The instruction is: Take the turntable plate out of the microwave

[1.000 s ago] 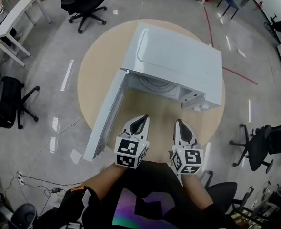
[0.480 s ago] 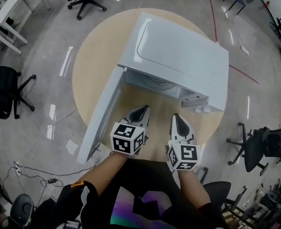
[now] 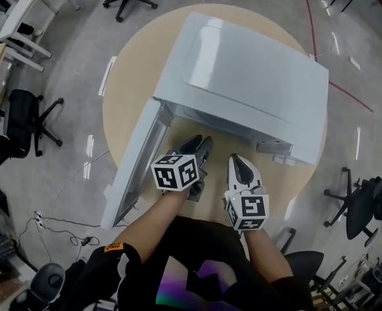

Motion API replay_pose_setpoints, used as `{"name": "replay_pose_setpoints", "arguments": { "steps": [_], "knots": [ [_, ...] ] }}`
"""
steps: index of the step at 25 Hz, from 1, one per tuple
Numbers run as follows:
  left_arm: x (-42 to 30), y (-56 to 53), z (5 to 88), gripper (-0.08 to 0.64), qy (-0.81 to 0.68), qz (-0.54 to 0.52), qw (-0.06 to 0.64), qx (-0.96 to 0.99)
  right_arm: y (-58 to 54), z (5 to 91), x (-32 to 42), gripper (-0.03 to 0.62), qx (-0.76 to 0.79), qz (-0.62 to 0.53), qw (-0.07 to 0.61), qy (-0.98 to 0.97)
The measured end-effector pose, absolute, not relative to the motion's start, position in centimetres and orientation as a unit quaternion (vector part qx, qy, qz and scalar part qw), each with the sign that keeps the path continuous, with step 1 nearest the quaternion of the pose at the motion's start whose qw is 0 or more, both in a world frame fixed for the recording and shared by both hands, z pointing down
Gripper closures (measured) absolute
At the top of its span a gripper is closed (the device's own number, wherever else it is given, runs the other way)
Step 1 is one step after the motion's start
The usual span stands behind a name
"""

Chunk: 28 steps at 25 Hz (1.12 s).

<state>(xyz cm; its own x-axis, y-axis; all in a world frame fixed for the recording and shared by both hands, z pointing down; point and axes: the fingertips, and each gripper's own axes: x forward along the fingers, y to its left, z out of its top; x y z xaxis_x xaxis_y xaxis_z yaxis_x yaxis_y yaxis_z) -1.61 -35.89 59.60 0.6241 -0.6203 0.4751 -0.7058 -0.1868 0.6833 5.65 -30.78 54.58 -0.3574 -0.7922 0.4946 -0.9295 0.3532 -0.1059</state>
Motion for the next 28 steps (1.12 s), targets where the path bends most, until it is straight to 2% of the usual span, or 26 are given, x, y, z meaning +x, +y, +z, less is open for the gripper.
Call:
{"name": "replay_pose_setpoints", "arguments": {
  "steps": [15, 28],
  "knots": [
    [-0.7, -40.6, 64.7, 0.385, -0.453, -0.016, 0.566, 0.688, -32.3, 56.9, 7.9, 0.575, 0.538, 0.204, 0.204, -0.792],
    [-0.6, -41.2, 65.1, 0.387, -0.443, -0.051, 0.599, 0.665, -33.2, 58.4, 7.6, 0.575, 0.537, 0.216, 0.212, -0.788]
  ]
}}
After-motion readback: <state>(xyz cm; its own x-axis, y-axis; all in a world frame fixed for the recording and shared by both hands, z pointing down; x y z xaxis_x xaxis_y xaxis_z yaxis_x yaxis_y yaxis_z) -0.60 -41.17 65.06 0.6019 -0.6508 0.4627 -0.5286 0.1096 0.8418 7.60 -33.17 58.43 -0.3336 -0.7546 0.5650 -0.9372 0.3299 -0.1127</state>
